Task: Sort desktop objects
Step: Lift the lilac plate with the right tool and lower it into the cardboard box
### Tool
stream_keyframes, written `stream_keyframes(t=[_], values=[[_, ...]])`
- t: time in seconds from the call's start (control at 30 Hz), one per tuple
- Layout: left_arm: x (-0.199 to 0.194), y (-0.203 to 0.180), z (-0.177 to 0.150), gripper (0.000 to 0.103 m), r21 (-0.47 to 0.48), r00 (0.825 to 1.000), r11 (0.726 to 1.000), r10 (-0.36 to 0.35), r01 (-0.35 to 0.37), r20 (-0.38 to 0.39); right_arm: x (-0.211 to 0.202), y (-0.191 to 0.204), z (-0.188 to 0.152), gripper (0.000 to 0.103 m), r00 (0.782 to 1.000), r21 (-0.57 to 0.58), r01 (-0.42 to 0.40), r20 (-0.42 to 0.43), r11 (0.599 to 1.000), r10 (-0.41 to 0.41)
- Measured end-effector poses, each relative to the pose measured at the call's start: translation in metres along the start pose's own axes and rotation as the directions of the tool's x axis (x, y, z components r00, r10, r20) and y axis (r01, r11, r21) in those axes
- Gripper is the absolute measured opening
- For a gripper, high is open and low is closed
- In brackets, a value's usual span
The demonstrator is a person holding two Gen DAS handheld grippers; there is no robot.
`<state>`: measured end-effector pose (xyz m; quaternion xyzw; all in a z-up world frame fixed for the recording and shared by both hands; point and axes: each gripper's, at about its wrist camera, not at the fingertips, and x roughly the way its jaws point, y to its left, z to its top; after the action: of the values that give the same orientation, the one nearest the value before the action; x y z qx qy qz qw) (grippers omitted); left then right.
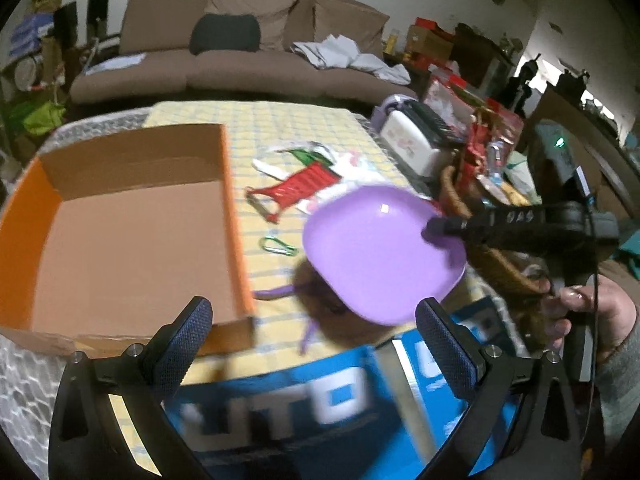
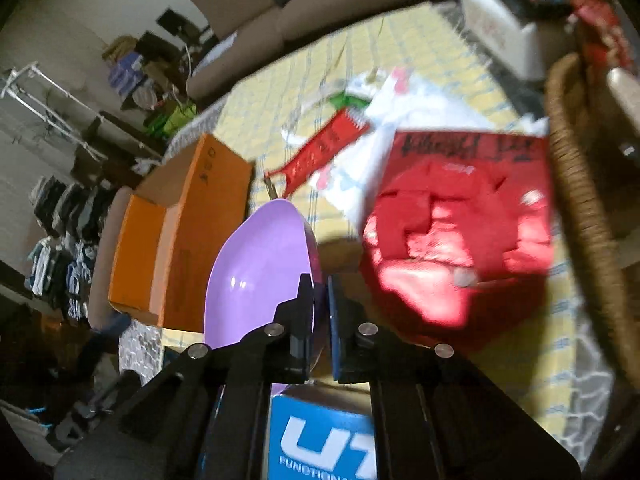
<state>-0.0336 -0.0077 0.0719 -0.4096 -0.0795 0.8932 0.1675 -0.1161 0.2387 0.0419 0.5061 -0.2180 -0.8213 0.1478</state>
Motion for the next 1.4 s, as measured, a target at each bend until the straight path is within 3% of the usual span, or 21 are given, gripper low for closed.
stream_keyframes(t=[0.13,0.2,0.23,0.3,0.33,0.37,0.53,0.73,0.9,1.07,1.2,1.4], values=[[-0.009,-0.012,0.006,0.101,-0.041,0.999,0.998,-0.04,0.04,0.018,-0.047,0.009,0.001,0.007,0.997,-0.028,-0.016,0.073,0.999,0.018],[-0.018,-0.009,0.012,0.095,-0.085,0.998,0.995,-0.05,0.053,0.037,-0.063,0.024,0.001,0.007,0.995,-0.071,-0.003,0.103,0.997,0.01],[-0.022,-0.006,0.015,0.087,-0.111,0.997,0.992,-0.061,0.066,0.044,-0.071,0.03,-0.001,0.007,0.994,-0.086,-0.004,0.113,0.996,0.013],[-0.023,0.0,0.021,0.053,-0.145,0.997,0.986,-0.077,0.08,0.023,-0.08,0.044,-0.004,0.007,0.991,-0.103,-0.024,0.127,0.994,0.037],[-0.021,0.003,0.023,0.02,-0.156,0.996,0.984,-0.089,0.088,0.0,-0.082,0.052,-0.007,0.007,0.99,-0.108,-0.041,0.132,0.993,0.055],[-0.018,0.007,0.023,0.01,-0.181,0.993,0.977,-0.119,0.113,-0.022,-0.083,0.06,-0.008,0.008,0.988,-0.114,-0.056,0.135,0.992,0.071],[-0.025,0.045,0.027,0.009,-0.292,0.992,0.95,-0.123,0.11,-0.027,-0.072,0.103,-0.015,0.009,0.988,-0.17,-0.045,0.136,0.984,0.069],[-0.042,0.098,0.05,0.009,-0.327,0.997,0.942,-0.081,0.072,-0.014,-0.036,0.149,-0.006,0.009,0.993,-0.215,-0.057,0.089,0.975,0.078],[-0.042,0.145,0.076,0.009,-0.341,1.0,0.94,-0.025,0.018,-0.017,0.017,0.19,0.016,0.009,0.999,-0.274,-0.013,0.025,0.962,0.021],[-0.009,0.196,0.084,0.011,-0.343,0.993,0.936,0.045,-0.08,-0.108,0.089,0.214,0.029,0.009,0.994,-0.333,0.069,-0.054,0.94,-0.092],[0.036,0.238,0.082,0.012,-0.401,0.982,0.91,0.036,-0.11,-0.188,0.148,0.221,0.039,0.009,0.978,-0.351,0.137,-0.1,0.926,-0.182],[0.084,0.255,0.081,0.012,-0.399,0.96,0.904,0.04,-0.153,-0.277,0.192,0.224,0.045,0.013,0.946,-0.411,0.233,-0.117,0.881,-0.304]])
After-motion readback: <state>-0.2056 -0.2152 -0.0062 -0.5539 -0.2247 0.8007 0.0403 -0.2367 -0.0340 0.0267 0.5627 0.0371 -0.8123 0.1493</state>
